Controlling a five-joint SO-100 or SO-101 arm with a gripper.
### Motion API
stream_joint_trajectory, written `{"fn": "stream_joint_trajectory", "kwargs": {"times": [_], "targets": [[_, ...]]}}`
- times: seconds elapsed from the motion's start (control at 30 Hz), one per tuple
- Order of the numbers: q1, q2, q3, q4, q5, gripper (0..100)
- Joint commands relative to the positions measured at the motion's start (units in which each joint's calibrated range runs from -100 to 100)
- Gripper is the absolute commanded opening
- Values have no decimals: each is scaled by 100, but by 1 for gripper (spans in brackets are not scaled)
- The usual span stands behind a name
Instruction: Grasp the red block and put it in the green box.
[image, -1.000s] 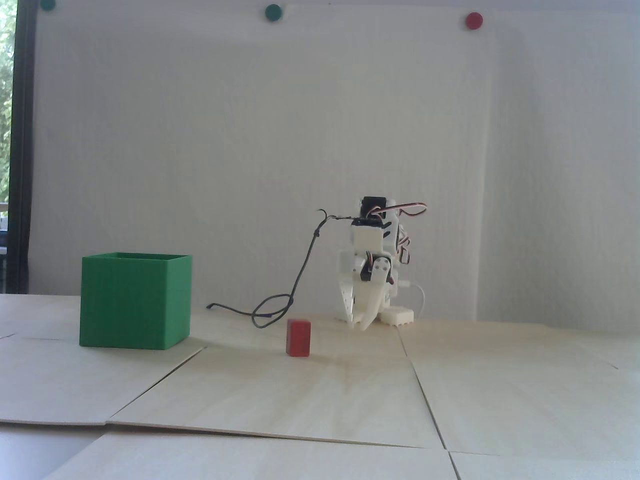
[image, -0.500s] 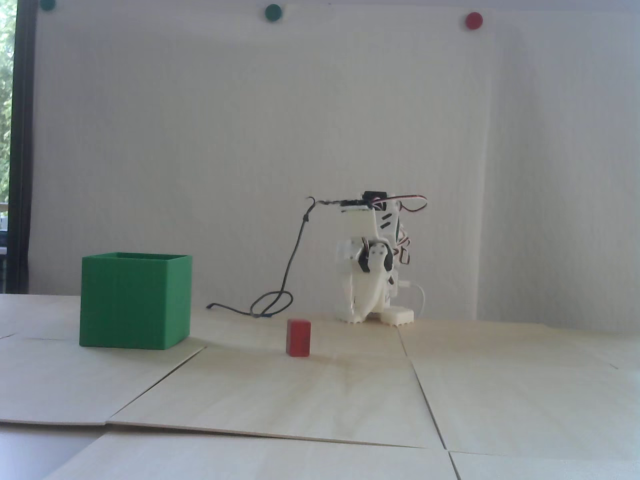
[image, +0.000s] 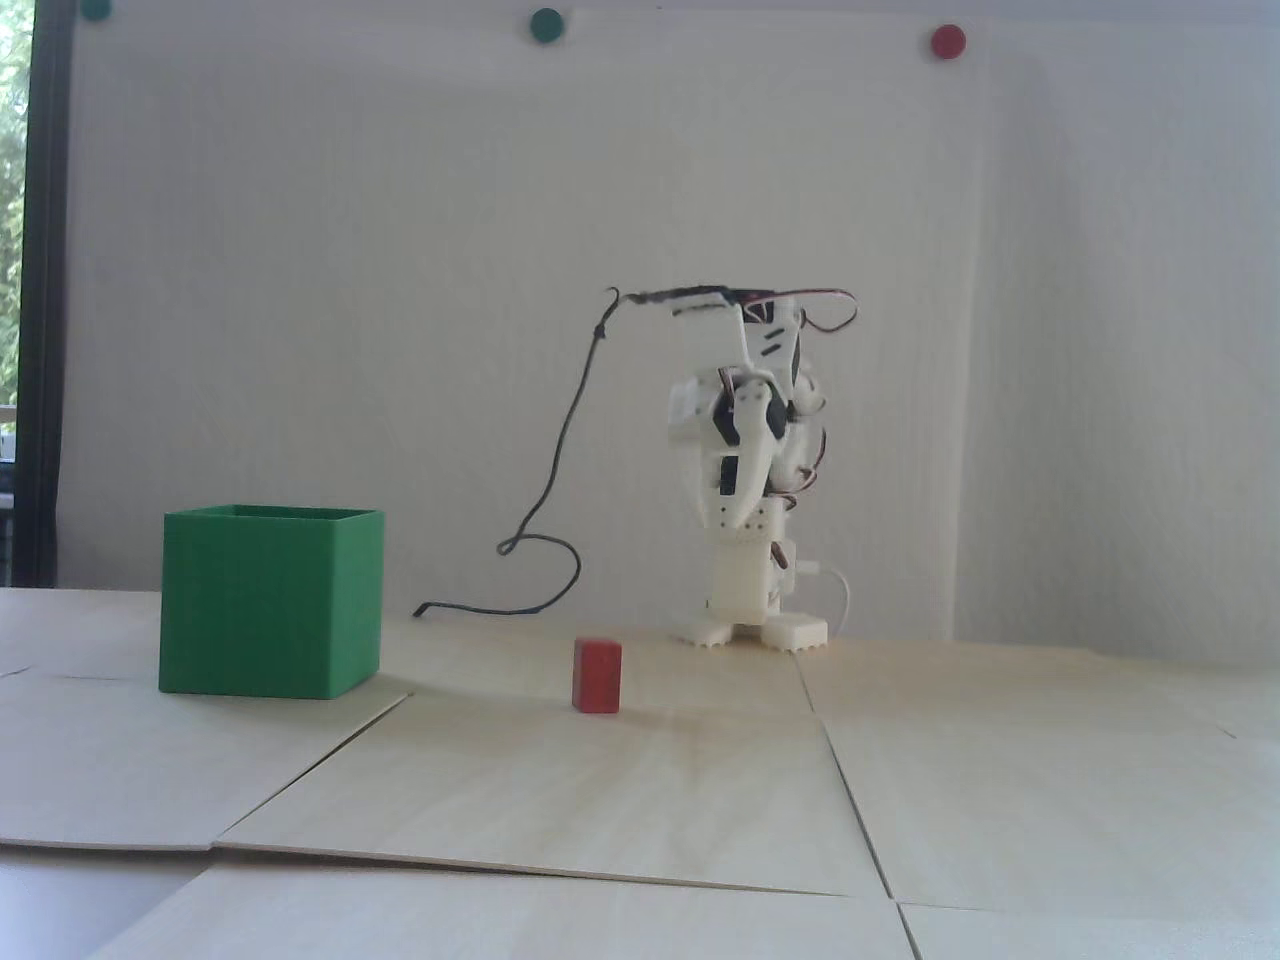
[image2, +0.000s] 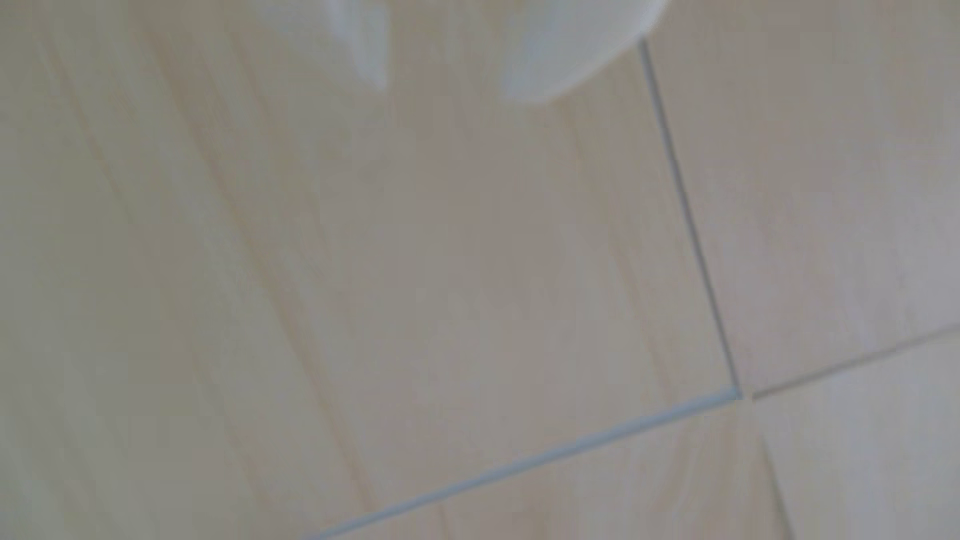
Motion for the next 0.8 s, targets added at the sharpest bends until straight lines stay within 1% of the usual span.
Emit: {"fn": "stream_joint_trajectory", "kwargs": {"times": [0.0, 0.17, 0.37, 0.47, 0.6, 0.77], "targets": [[442, 2565, -2759, 326, -57, 7], [466, 4468, -4462, 1034, -20, 8], [474, 6071, -5607, 1296, -67, 8], [498, 6600, -6024, 1389, -114, 8], [547, 7239, -6574, 1330, -431, 8], [531, 7776, -7080, 1380, -671, 8]]}}
